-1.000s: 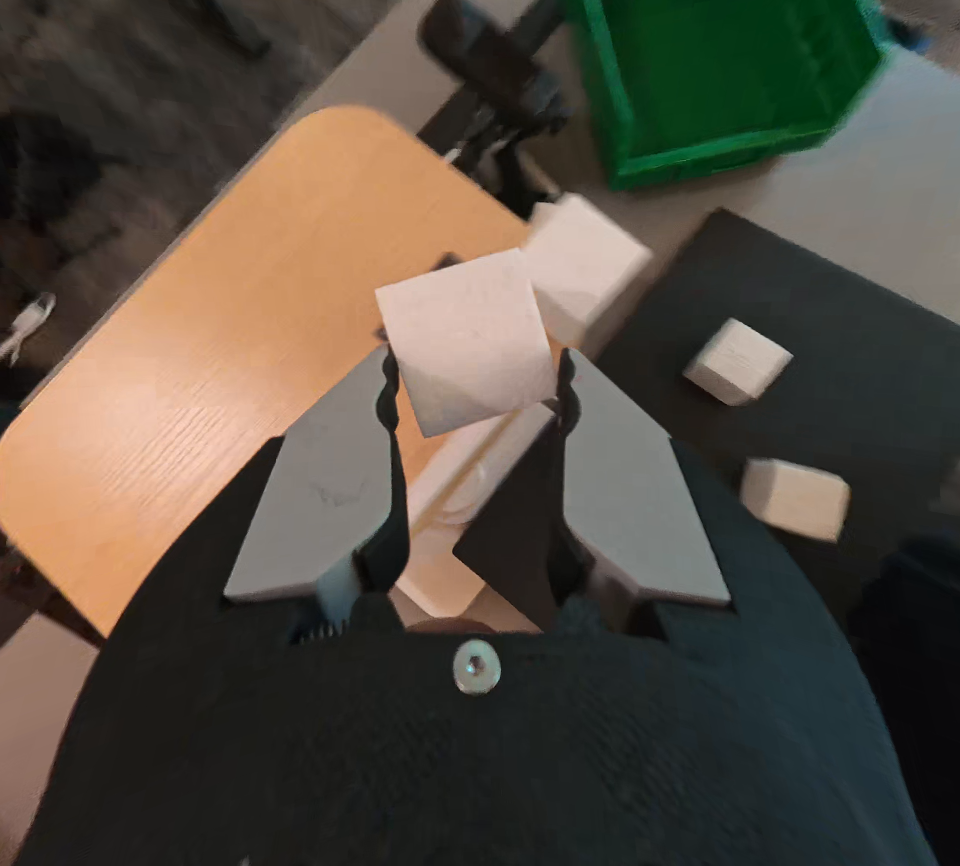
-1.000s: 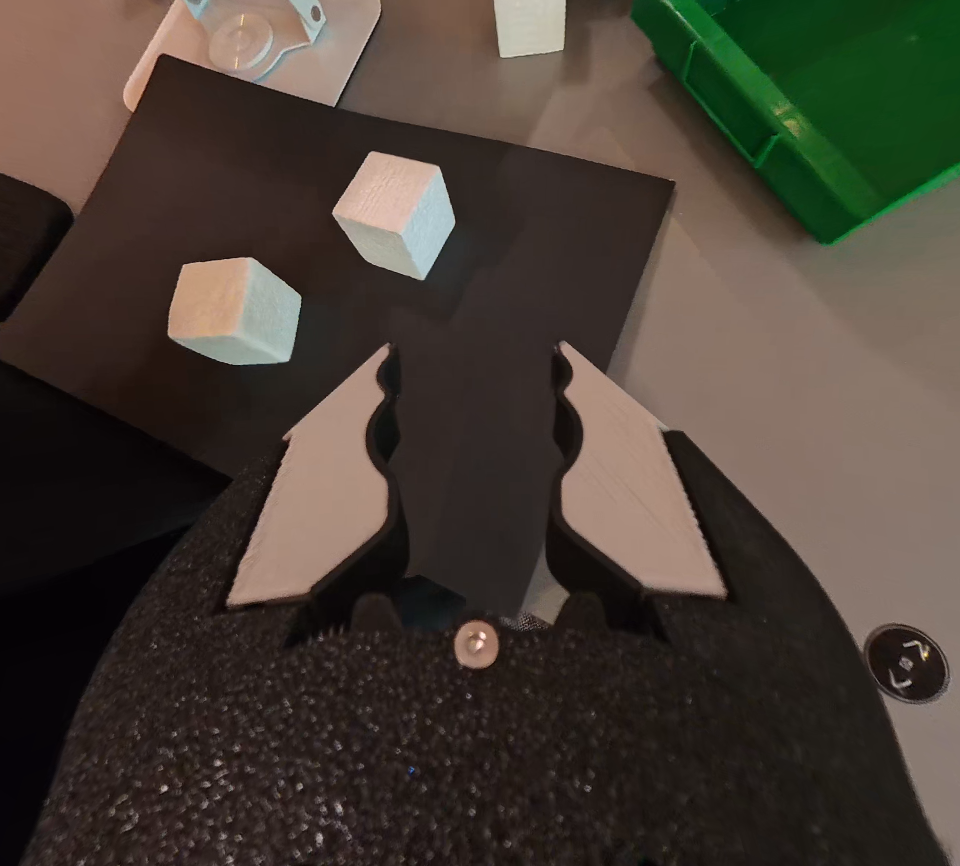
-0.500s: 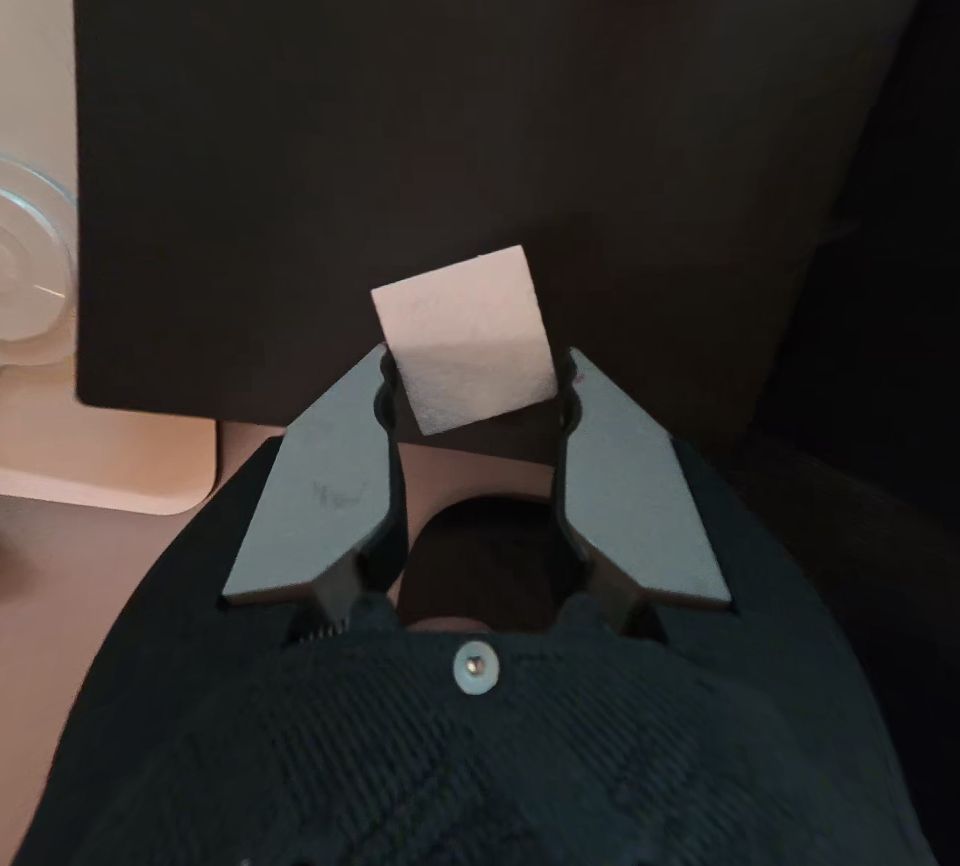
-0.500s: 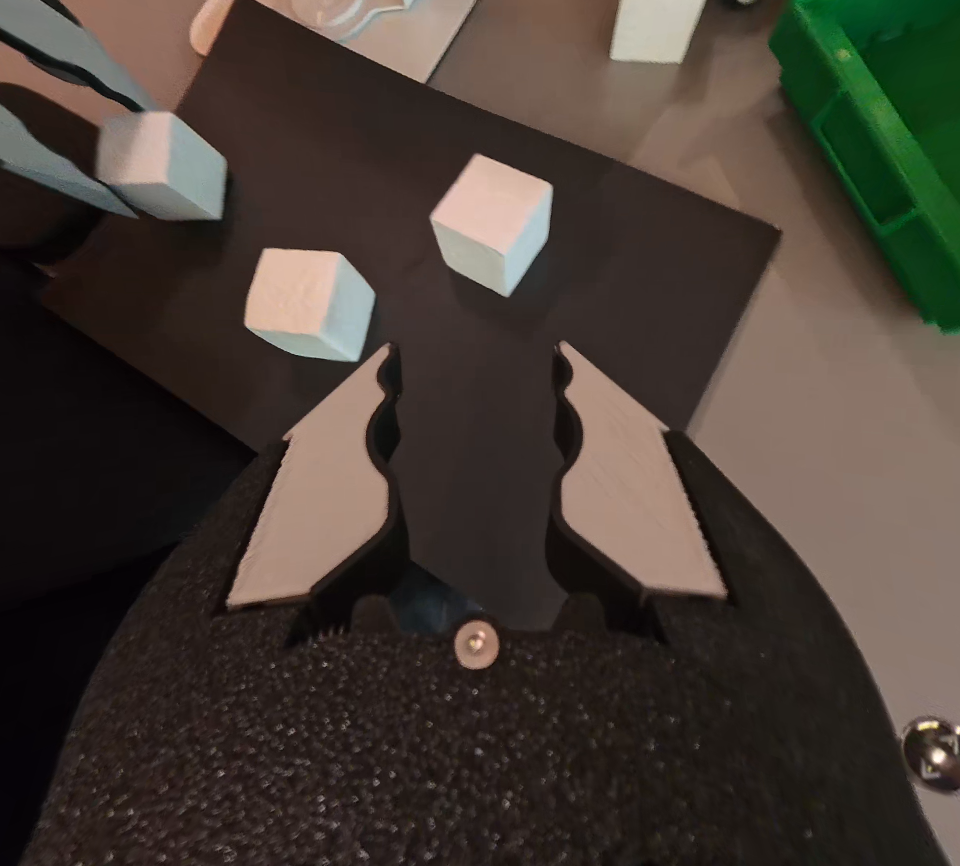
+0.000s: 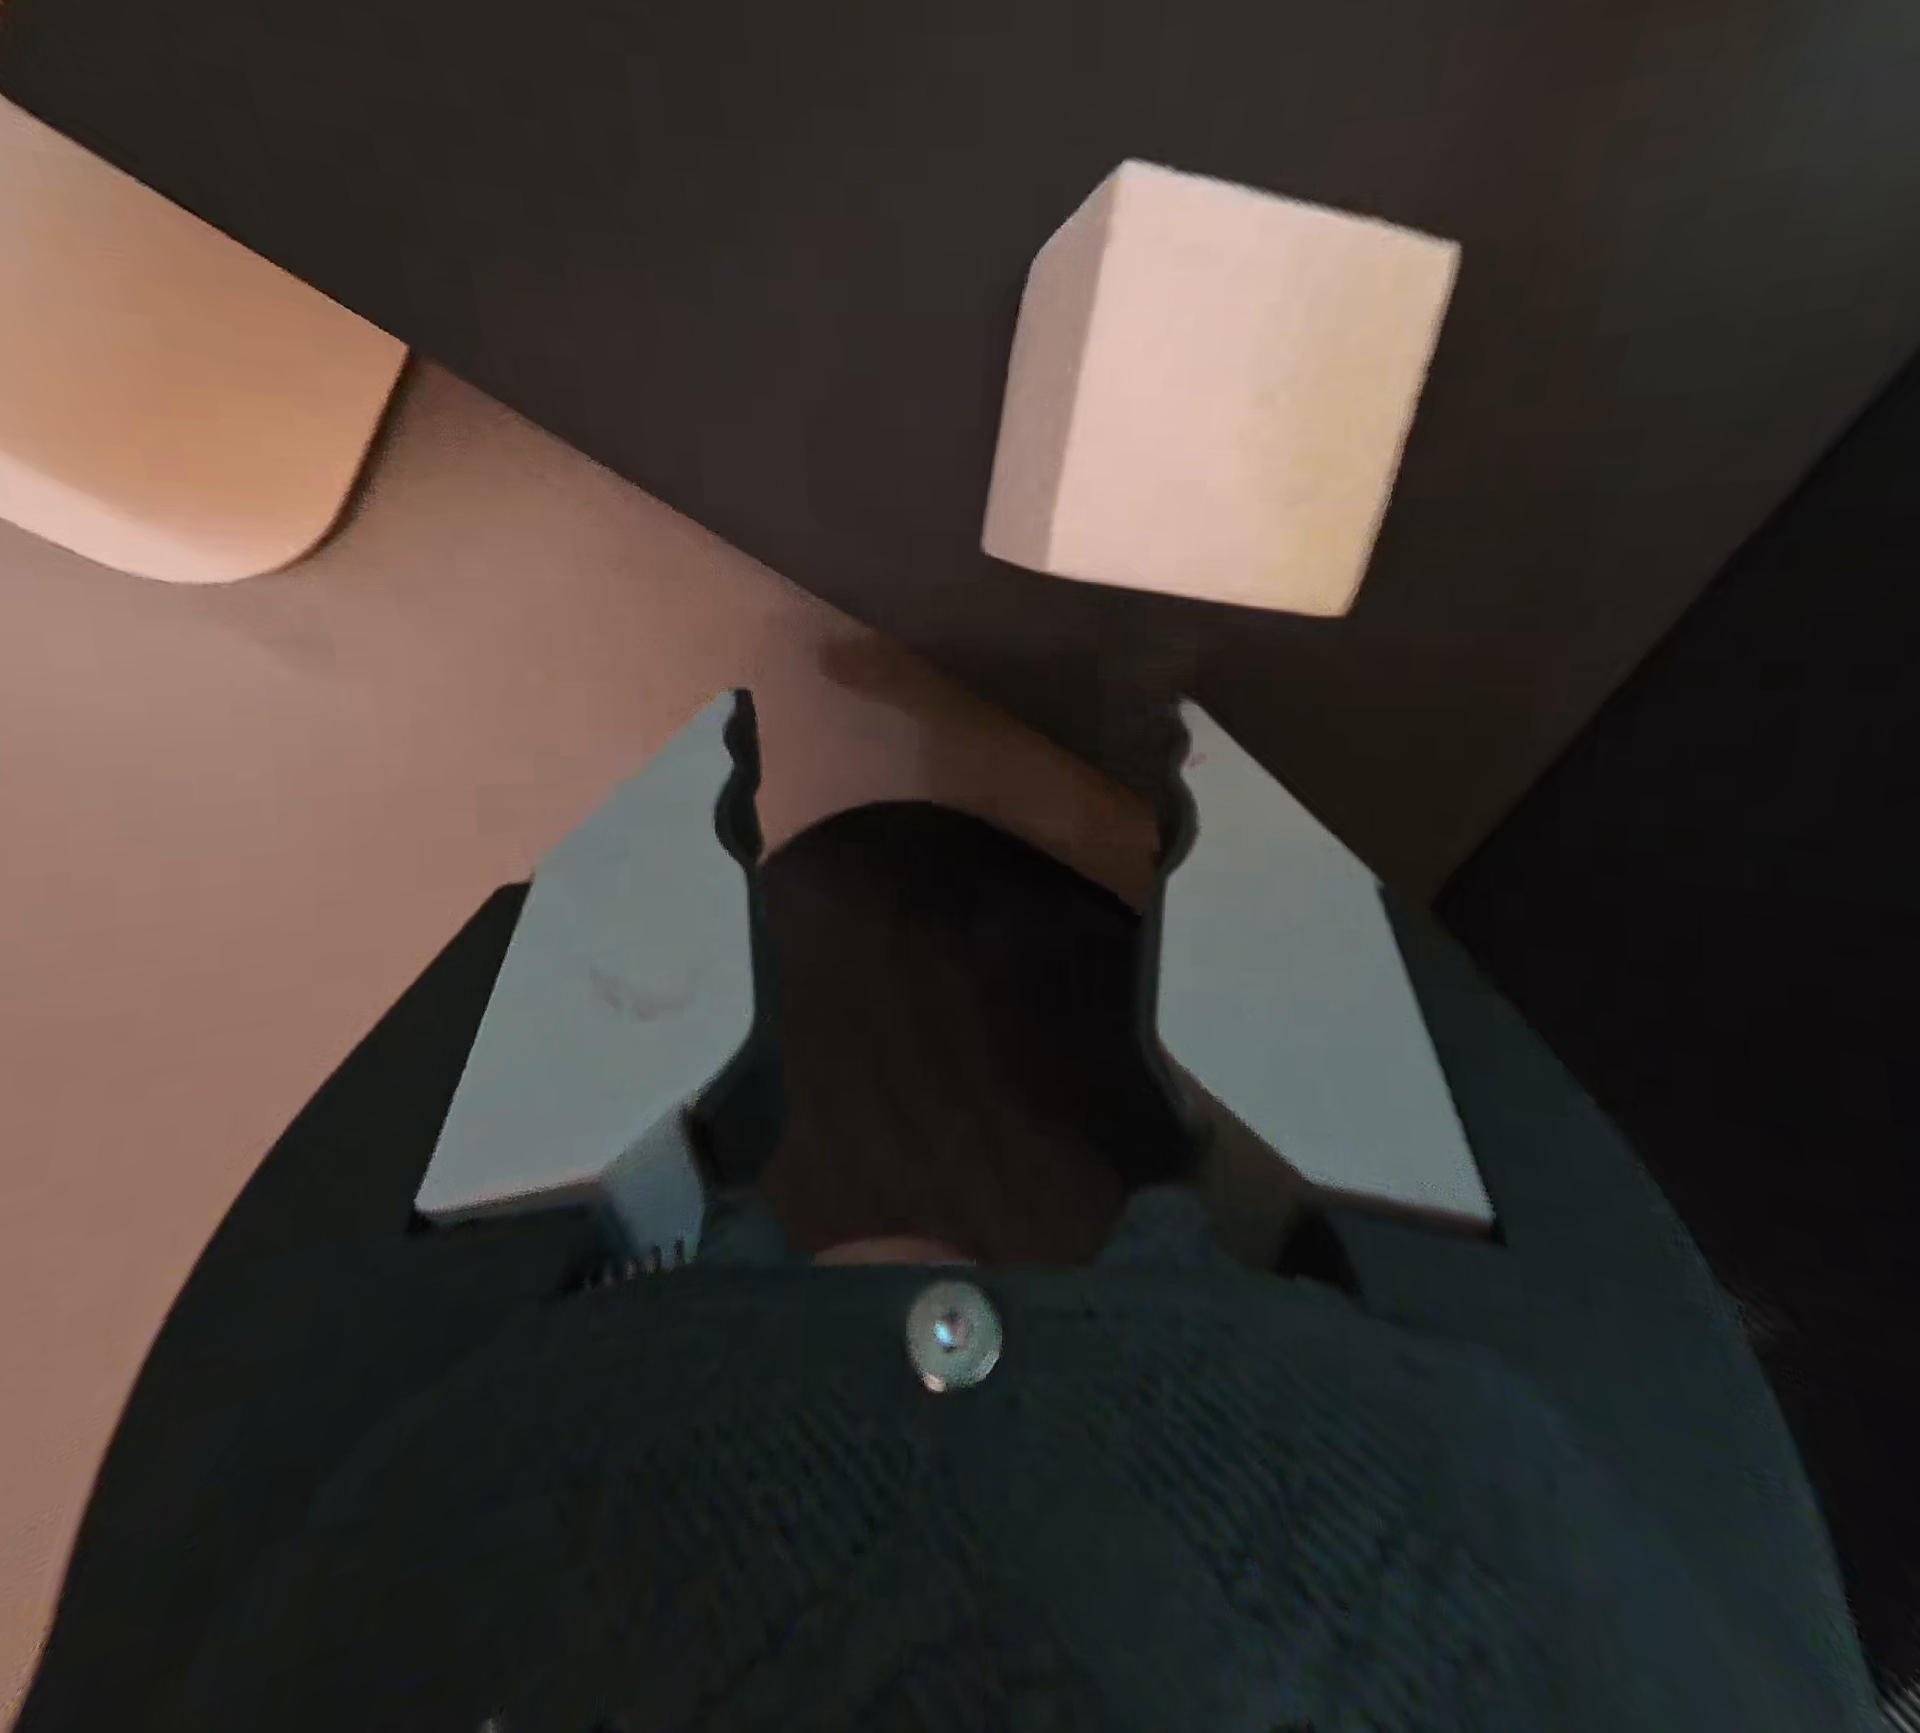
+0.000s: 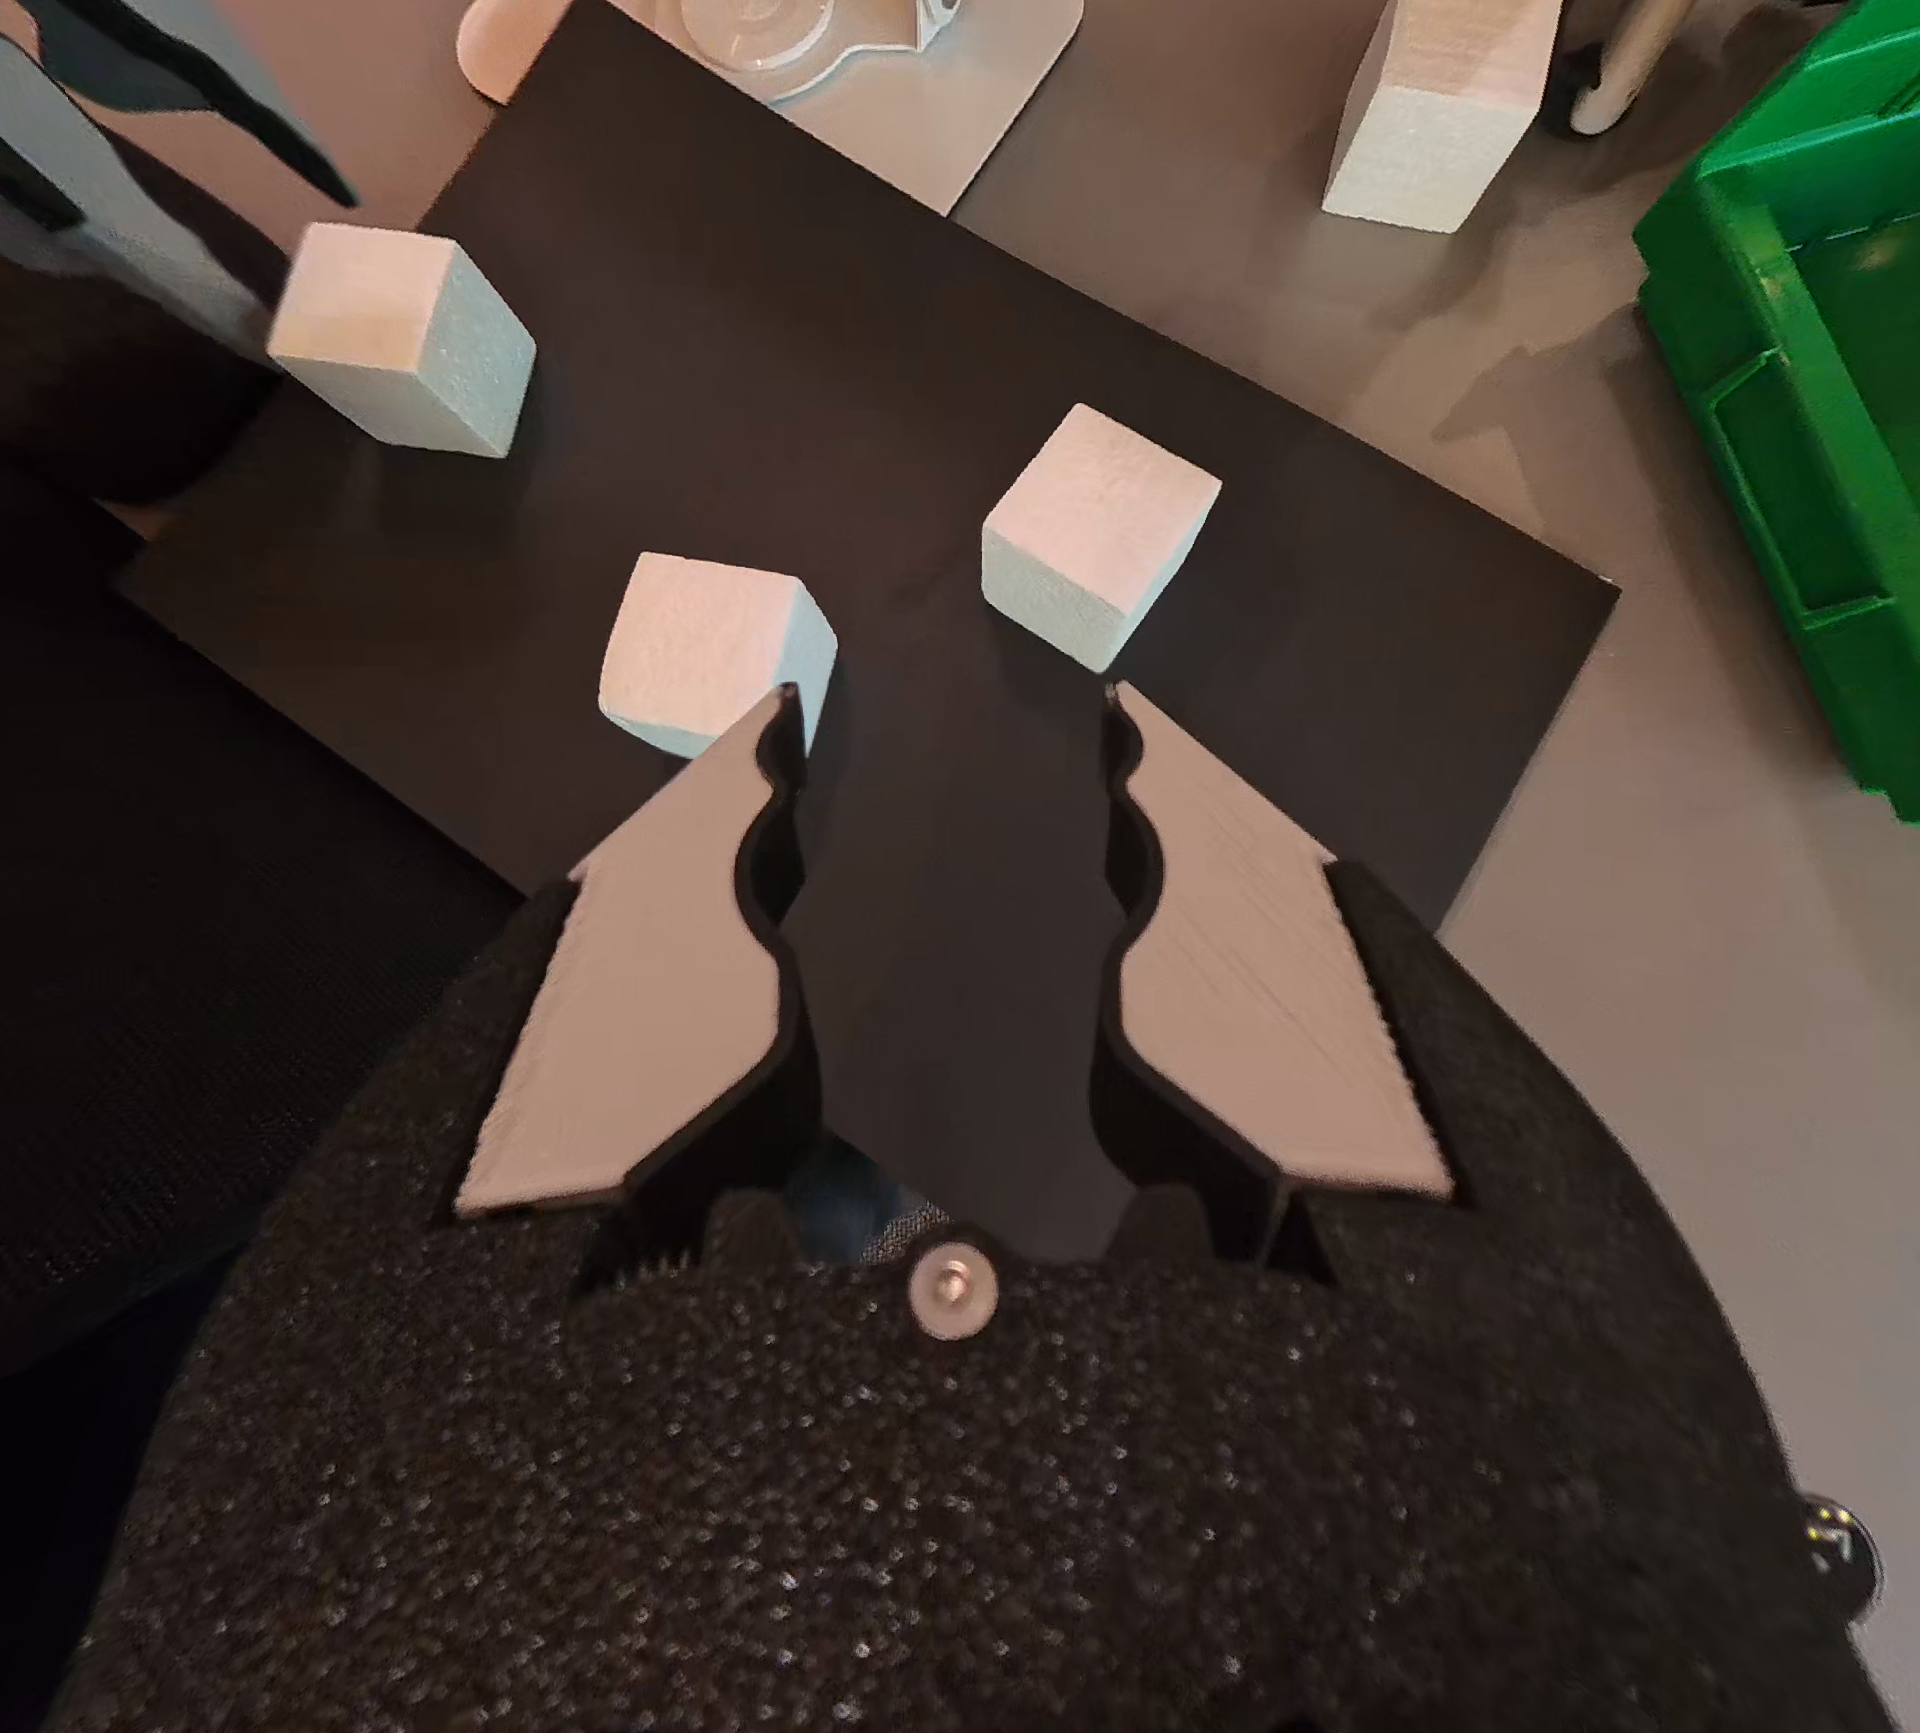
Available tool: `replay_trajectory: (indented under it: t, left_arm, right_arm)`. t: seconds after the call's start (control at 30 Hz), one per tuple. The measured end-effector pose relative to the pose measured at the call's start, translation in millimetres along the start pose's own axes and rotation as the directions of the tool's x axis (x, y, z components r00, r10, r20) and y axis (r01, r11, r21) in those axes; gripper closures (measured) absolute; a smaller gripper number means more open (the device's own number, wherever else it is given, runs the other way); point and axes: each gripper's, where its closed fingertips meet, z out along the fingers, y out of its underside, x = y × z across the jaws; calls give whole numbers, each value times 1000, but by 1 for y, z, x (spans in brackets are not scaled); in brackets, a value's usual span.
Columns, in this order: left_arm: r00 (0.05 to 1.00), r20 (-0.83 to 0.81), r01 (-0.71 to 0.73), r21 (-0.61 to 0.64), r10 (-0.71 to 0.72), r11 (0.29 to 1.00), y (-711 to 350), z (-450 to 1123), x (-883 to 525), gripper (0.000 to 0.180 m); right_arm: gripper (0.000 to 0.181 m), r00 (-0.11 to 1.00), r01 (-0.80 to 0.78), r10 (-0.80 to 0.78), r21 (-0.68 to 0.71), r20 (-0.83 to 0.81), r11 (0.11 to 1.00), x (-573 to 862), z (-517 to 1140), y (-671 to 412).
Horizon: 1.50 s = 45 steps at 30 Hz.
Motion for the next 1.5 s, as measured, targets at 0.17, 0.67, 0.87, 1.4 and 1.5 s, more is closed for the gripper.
replay_trajectory:
  t: [0.17,0.67,0.87,1.4,1.5]
  left_arm:
    - [988,-142,75,151,-54,986,-29,-22,32,87]
    - [998,-11,-66,15,66,998,-13,18,38,121]
    - [999,11,-44,120,43,992,-19,-28,57,121]
    - [972,120,-235,421,203,876,-54,-173,18,121]
    - [942,200,-329,405,269,853,-100,-235,-41,122]
  right_arm:
    - [118,997,57,-62,104,37,993,6,-7,-80]
    - [126,608,793,-704,-232,366,564,30,93,-212]
    - [127,606,780,-713,-87,352,620,-9,105,-288]
    - [97,795,555,-550,59,255,830,-57,112,-320]
    - [113,868,358,-388,150,311,922,-47,60,-286]
